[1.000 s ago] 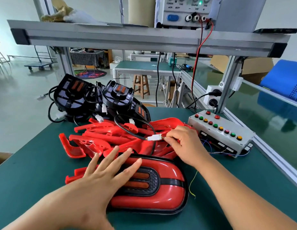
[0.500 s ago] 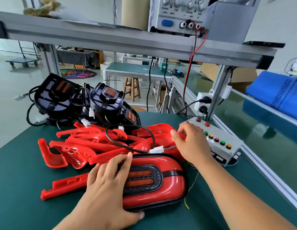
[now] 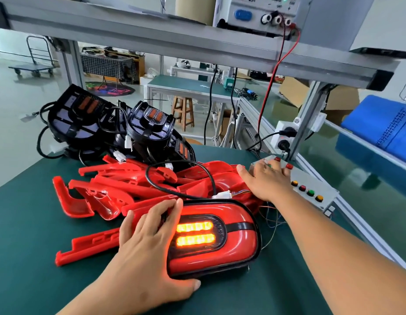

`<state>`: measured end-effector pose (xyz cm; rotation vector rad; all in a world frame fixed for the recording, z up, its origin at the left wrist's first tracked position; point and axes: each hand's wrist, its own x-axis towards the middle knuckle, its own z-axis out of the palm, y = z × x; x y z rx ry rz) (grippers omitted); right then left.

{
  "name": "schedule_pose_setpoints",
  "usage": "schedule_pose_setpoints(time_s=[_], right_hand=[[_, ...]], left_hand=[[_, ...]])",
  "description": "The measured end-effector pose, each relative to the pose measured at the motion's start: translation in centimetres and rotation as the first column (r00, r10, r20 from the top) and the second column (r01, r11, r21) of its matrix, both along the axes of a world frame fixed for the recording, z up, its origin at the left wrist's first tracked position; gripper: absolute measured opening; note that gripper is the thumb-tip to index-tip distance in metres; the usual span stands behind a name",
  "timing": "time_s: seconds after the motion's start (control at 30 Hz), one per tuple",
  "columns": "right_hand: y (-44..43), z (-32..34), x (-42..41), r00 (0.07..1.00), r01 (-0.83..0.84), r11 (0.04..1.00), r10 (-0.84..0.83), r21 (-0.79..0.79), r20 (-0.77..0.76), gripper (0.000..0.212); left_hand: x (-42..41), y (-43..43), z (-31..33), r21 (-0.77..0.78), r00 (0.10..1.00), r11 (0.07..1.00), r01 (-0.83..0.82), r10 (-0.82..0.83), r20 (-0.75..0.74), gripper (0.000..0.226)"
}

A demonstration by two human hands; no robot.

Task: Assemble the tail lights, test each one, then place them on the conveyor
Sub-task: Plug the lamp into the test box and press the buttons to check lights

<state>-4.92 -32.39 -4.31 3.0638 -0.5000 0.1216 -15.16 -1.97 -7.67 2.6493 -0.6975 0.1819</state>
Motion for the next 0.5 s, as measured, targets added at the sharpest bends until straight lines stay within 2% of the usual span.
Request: schedule_pose_setpoints(time_s=[0.33,0.5], right_hand=[[0.0,-1.3,0.3,0.998,0.028,0.999,-0.03,0.039,0.05,0.097],[0.2,-1.3,0.0,0.997,0.027,0.998,-0.031,0.057,0.075,0.091]], left_hand=[[0.5,0.9,0.8,0.082,1.0,0.997,-0.004,0.002,0.023,0.13],[0.5,0.9,0.8,0.073,1.0,0.997,0.003,-0.003,0.007,0.13]])
